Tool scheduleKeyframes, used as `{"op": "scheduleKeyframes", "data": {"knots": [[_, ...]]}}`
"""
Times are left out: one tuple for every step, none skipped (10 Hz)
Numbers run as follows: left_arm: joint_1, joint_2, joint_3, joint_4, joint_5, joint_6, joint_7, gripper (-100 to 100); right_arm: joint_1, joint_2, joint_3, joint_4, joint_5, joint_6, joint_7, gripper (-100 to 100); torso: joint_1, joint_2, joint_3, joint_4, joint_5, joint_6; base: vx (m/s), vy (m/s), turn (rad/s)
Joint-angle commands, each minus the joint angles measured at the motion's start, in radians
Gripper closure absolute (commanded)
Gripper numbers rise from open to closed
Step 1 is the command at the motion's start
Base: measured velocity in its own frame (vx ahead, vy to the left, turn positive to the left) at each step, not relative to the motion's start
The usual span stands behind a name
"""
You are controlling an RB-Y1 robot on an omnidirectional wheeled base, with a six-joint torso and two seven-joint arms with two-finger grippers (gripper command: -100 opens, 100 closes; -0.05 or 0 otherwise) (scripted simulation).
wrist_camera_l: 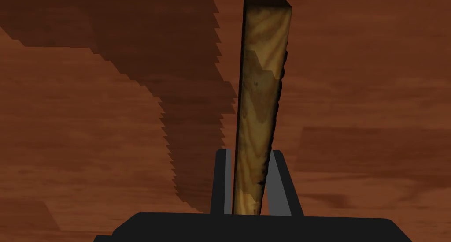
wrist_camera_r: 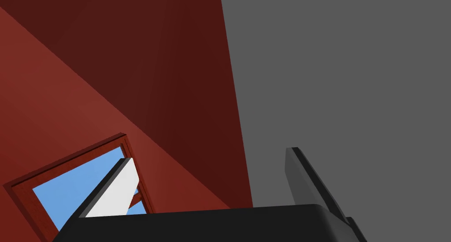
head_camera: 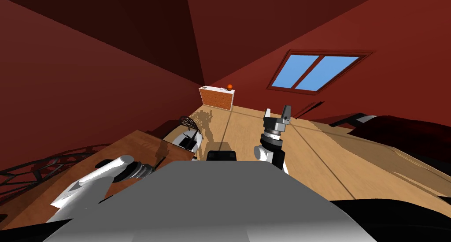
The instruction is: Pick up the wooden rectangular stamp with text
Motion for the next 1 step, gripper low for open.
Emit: {"op": "scheduleKeyframes", "data": {"knots": [[0.0,0.0,0.0,0.0,0.0,0.0,0.0,0,0.0,0.0,0.0,0.0,0.0,0.0,0.0,0,0.0,0.0,0.0,0.0,0.0,0.0,0.0,0.0,0.0]]}}
